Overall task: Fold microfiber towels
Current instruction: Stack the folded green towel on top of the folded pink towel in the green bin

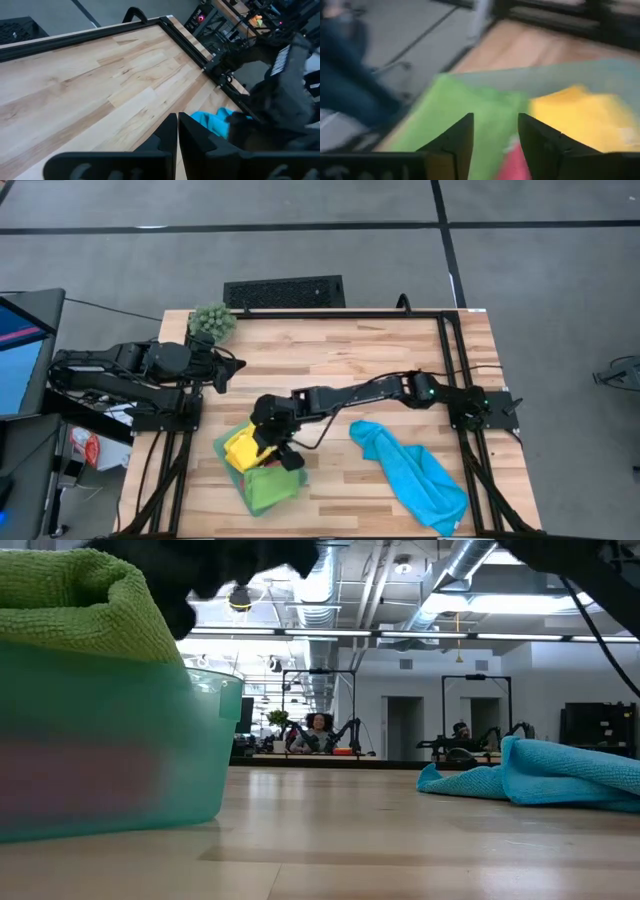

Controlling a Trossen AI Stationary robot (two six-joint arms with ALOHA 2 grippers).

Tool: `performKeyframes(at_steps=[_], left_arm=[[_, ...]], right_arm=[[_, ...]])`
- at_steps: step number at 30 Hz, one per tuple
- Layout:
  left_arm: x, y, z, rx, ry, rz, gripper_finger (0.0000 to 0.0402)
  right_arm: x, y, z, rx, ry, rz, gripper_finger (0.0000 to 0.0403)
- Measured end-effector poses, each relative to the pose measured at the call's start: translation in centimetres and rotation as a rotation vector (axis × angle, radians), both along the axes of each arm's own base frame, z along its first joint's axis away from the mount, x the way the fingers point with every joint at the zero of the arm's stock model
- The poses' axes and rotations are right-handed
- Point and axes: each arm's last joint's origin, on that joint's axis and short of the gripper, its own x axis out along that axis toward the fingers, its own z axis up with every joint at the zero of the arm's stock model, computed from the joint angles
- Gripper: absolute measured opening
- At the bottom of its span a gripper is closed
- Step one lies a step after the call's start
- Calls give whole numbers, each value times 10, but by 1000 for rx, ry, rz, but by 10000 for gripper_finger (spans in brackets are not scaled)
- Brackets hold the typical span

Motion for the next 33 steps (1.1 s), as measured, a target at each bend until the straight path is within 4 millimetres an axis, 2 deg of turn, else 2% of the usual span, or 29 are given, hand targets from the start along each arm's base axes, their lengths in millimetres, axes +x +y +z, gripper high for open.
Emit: performKeyframes(at_steps=[4, 6, 11, 15, 18, 23, 33], left_arm=[[-1, 0, 0, 1, -1, 0, 6], [-1, 0, 0, 1, -3, 0, 6], [-2, 0, -2, 4, 20, 0, 6], [-3, 0, -3, 7, 41, 0, 6], [-3, 0, -3, 15, 44, -2, 6], [-3, 0, -3, 17, 45, -2, 6], [-3, 0, -3, 18, 45, -3, 6]], right_arm=[[-17, 11, 28, 92, 36, 128, 155], [-25, 19, 32, 115, 88, 173, 140], [-41, 48, 19, 61, 211, 228, 107], [-47, 64, 1, -59, 250, 168, 83], [-49, 66, -9, -118, 261, 129, 67], [-48, 58, -26, -251, 274, -9, 48], [-44, 44, -18, -250, 260, -50, 17]])
